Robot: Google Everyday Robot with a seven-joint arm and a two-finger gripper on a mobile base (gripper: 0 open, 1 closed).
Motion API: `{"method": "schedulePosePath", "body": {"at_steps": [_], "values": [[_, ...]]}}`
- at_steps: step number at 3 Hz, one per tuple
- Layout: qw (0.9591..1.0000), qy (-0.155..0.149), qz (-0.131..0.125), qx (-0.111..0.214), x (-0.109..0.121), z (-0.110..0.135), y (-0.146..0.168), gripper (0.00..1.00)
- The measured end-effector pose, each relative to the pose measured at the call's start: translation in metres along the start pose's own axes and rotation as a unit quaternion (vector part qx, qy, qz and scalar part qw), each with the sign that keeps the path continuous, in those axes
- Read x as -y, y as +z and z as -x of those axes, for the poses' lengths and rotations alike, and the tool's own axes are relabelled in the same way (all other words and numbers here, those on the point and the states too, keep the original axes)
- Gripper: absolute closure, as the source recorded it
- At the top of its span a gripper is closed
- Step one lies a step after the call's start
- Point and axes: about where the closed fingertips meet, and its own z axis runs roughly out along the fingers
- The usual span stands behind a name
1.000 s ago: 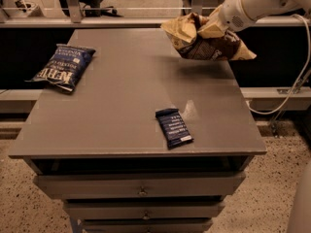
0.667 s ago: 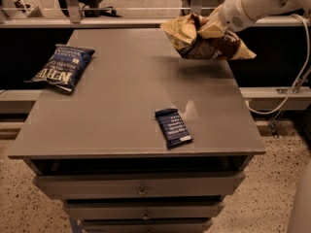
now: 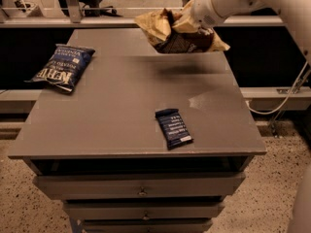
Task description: Move brown chip bag near blue chip bag
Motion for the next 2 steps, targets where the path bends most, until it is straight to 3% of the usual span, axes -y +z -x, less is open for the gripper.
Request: {"method": "schedulePosePath", "body": {"at_steps": [1, 2], "values": [[0.9982, -0.052, -0.029, 0.009, -0.01, 0.036, 0.043, 1.0], [0.994, -0.091, -0.059, 0.008, -0.022, 0.056, 0.094, 1.0]]}}
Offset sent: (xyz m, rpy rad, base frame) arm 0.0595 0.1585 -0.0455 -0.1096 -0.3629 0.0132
